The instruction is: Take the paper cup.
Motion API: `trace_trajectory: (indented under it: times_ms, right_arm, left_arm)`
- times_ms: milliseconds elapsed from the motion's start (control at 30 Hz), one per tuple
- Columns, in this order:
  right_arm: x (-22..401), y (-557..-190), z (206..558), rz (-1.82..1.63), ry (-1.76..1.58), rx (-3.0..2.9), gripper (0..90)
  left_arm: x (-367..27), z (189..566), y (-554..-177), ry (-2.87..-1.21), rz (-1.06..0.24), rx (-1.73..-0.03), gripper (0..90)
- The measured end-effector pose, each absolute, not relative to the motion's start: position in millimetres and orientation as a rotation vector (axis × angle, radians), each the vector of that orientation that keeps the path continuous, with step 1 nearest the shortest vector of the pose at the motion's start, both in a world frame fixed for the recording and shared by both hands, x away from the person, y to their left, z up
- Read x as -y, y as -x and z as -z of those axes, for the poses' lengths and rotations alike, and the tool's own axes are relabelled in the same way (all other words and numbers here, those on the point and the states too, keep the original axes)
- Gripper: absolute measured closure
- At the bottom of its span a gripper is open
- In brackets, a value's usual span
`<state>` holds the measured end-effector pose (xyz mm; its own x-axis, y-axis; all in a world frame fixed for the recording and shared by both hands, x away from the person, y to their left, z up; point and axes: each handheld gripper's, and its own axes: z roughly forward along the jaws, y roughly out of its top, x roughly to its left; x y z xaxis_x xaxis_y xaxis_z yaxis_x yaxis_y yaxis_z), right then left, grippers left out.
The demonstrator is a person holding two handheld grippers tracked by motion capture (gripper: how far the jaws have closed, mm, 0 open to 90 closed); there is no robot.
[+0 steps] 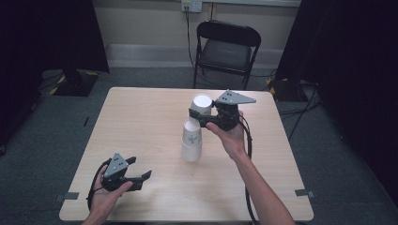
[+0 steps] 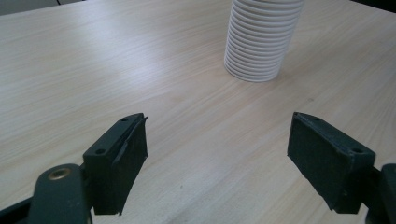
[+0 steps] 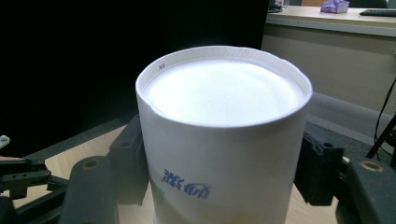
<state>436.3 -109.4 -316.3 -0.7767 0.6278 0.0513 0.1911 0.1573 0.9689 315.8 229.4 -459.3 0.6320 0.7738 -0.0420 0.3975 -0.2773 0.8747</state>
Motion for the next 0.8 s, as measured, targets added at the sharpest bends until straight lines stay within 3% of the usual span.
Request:
trace_trajectory:
  times_ms: [300, 433, 800]
  right_arm:
    - [131, -421, 320, -1.644, -0.805, -2.059, 32.9]
    - [140, -413, 323, -1.607, -0.832, -2.054, 33.2]
    - [165, -393, 348, -1.594, -0.926, -2.079, 33.2]
  left_arm:
    - [-231, 459, -319, -1.899, -0.457, -0.946, 20.2]
    - [-229, 457, -318, -1.88, -0.503, -0.907, 21.7]
    - [-215, 442, -321, -1.887, -0.517, -0.839, 17.5]
